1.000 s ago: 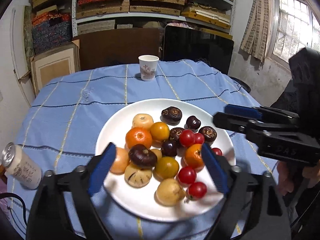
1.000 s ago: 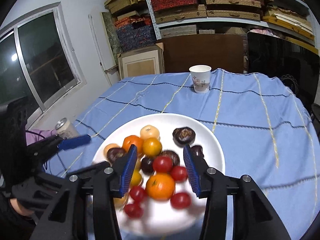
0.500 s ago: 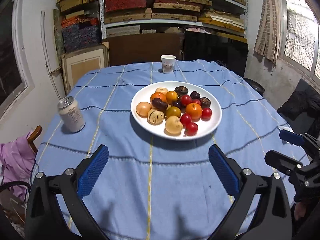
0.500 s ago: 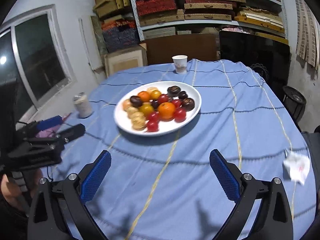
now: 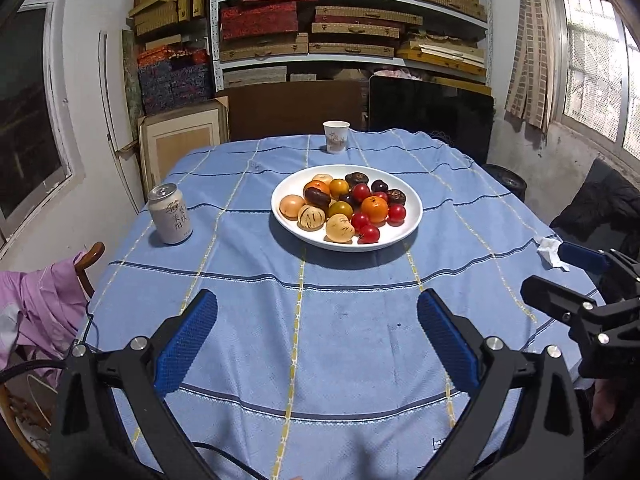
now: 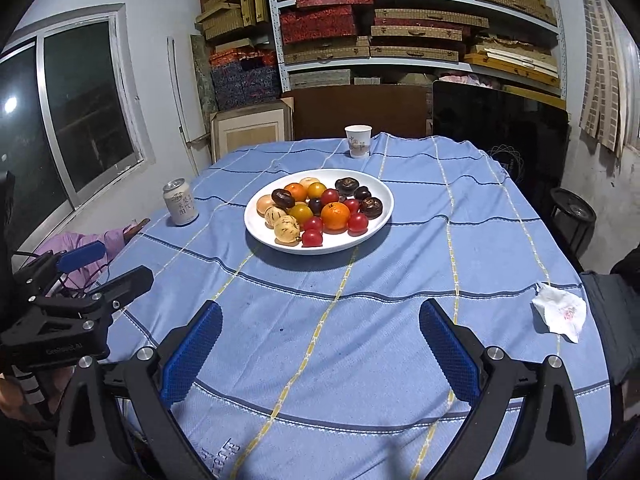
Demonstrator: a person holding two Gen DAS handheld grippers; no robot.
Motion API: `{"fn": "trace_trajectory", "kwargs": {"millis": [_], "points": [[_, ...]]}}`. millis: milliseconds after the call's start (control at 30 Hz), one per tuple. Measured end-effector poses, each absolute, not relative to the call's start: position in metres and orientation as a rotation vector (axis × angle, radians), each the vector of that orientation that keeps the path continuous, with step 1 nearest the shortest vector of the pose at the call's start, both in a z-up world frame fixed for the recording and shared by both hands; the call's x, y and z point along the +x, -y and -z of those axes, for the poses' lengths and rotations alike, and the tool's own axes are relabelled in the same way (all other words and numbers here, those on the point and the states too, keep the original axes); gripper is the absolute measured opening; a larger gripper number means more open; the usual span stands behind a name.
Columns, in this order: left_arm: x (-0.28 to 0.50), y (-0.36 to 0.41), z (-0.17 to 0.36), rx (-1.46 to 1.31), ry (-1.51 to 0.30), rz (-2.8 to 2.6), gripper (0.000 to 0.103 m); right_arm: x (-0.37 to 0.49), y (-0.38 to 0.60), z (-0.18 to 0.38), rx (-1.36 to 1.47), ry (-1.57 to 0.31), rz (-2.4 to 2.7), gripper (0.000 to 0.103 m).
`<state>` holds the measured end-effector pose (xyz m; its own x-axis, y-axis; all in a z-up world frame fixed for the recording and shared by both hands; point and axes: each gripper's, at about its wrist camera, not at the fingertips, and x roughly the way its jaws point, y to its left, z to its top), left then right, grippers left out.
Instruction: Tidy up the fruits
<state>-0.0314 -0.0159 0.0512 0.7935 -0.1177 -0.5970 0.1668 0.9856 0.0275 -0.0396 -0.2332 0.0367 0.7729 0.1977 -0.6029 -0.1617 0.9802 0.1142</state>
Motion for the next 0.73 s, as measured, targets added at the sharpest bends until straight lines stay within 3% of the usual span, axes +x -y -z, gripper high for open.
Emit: {"fn": "trace_trajectory", "kwargs": {"millis": [733], "points": [[-0.021,0.013,-0.045,0.072,-0.642,0.141,0.098,-0.038,0.233,-0.026,0.072,-0.684,-0.184,0.100]]}}
